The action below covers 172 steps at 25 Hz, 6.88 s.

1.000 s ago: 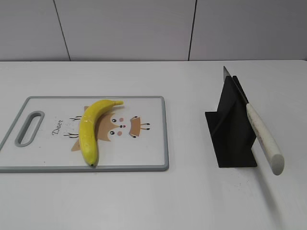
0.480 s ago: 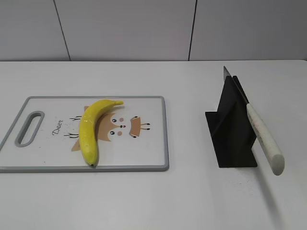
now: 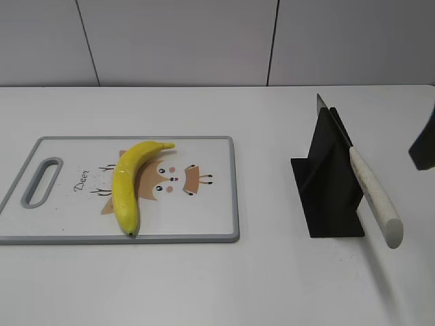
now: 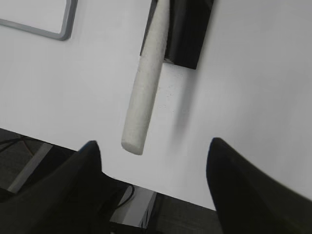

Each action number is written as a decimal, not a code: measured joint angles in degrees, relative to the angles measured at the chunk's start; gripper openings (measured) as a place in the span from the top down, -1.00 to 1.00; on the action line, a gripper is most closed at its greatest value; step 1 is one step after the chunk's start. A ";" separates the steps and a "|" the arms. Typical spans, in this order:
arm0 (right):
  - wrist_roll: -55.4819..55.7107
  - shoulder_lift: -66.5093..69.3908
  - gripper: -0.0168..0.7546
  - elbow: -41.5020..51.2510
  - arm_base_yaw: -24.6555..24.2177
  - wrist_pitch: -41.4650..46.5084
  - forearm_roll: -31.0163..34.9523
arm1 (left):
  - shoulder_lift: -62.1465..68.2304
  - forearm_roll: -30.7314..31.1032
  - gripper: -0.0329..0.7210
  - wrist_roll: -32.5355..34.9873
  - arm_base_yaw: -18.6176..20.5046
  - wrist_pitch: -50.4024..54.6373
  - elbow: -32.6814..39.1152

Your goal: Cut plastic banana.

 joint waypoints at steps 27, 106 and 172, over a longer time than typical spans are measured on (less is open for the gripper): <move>8.45 27.96 0.28 -2.69 6.00 -3.63 -6.12 | 0.00 0.00 -0.65 0.00 0.00 0.00 0.00; -75.91 52.05 0.48 -49.10 11.87 -3.45 28.73 | 92.14 -26.11 -0.47 78.07 -2.34 -5.73 -44.22; -63.59 66.33 0.48 -49.63 14.76 -2.77 7.82 | 111.36 -30.70 0.84 80.35 -4.48 -13.34 -41.23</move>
